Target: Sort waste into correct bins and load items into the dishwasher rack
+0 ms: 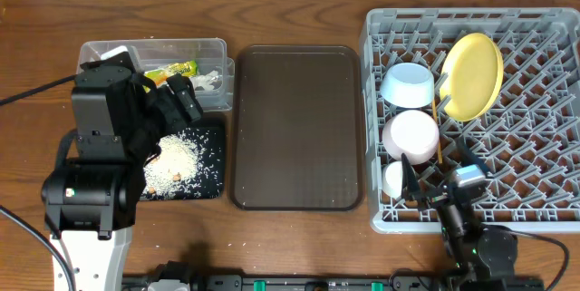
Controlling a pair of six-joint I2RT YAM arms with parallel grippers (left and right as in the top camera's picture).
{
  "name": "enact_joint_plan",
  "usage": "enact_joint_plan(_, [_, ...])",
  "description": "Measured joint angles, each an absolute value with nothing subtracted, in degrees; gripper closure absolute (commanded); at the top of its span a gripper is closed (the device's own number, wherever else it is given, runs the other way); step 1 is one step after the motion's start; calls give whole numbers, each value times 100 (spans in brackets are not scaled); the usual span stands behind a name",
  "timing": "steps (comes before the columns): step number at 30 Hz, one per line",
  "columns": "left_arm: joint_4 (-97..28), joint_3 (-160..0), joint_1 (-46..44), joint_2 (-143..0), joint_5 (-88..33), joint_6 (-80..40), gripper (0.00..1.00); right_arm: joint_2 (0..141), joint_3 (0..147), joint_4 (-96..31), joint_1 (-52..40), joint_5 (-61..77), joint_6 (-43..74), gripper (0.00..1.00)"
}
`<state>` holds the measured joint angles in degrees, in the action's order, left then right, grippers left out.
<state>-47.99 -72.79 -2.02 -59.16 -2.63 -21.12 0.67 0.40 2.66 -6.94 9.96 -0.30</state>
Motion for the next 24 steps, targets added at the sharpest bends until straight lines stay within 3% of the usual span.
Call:
enact_joint_plan(4, [-4797,-7279,-200,-5916,-263,-2110,9,71,40,-322,-694,941,-30,1])
enact_joint_plan(24, [-4799,-7279,-202,-5916,-263,-2110,9,69,40,-381,-613,309,-47,1])
